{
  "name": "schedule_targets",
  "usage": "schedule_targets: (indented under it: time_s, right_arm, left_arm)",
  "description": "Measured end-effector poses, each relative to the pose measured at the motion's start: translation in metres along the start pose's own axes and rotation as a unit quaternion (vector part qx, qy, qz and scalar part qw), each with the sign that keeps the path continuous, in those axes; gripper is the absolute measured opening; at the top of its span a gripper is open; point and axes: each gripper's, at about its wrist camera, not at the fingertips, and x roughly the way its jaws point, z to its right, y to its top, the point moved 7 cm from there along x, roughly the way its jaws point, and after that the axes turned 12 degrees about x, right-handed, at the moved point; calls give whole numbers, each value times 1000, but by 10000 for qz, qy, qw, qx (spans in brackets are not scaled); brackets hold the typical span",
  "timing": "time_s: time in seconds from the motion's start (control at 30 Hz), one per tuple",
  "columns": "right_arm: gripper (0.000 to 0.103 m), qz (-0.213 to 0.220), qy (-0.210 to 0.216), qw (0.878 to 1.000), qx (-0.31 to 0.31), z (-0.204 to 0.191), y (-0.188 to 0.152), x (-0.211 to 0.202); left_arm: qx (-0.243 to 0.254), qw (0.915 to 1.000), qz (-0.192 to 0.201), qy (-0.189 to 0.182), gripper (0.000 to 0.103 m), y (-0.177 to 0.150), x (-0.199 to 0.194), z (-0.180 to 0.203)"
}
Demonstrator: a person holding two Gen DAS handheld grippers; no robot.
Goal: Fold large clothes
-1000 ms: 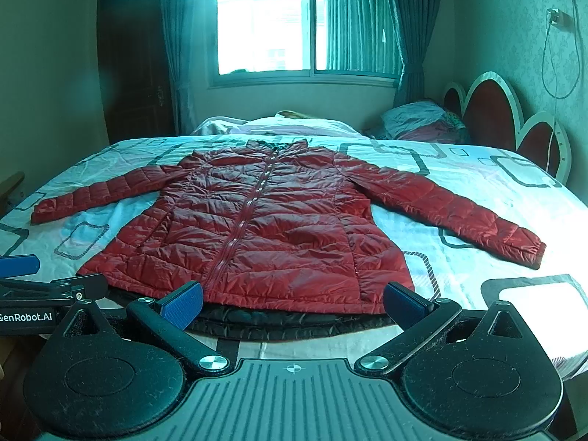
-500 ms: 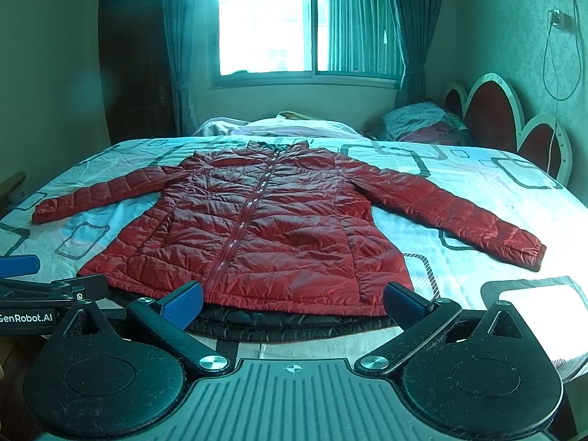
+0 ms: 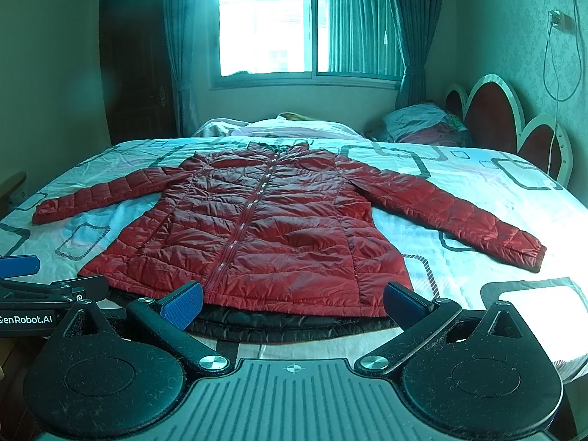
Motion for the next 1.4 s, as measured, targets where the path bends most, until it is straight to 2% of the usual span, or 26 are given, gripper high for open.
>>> schedule_targets:
  time_s: [0.43,0.77,1.13,1.23,1.33,1.4]
  right_arm:
    - [103,18,-5,10000,-2,-1,1,-1]
    - [103,97,-29,9999,1,1,7,1]
    - [103,332,-302,9990,47,13,41,33]
    - [103,378,-395,9985,95,18,51,47]
    - [103,397,-465,9979,204,25,63,69]
    - [103,392,-519,9975,285,29,69,83]
  left_arm:
    - [-23,10000,16,-1,103,-1,-2,-1]
    - [36,9998,93,-171,103,5,1,6]
    - [3,9993,382,-58,103,43,38,-5]
    - [43,9993,306,-226,103,49,56,-5]
    - [296,9981,80,-528,103,54,81,1]
    - [447,9975,34,-539,103,58,95,3]
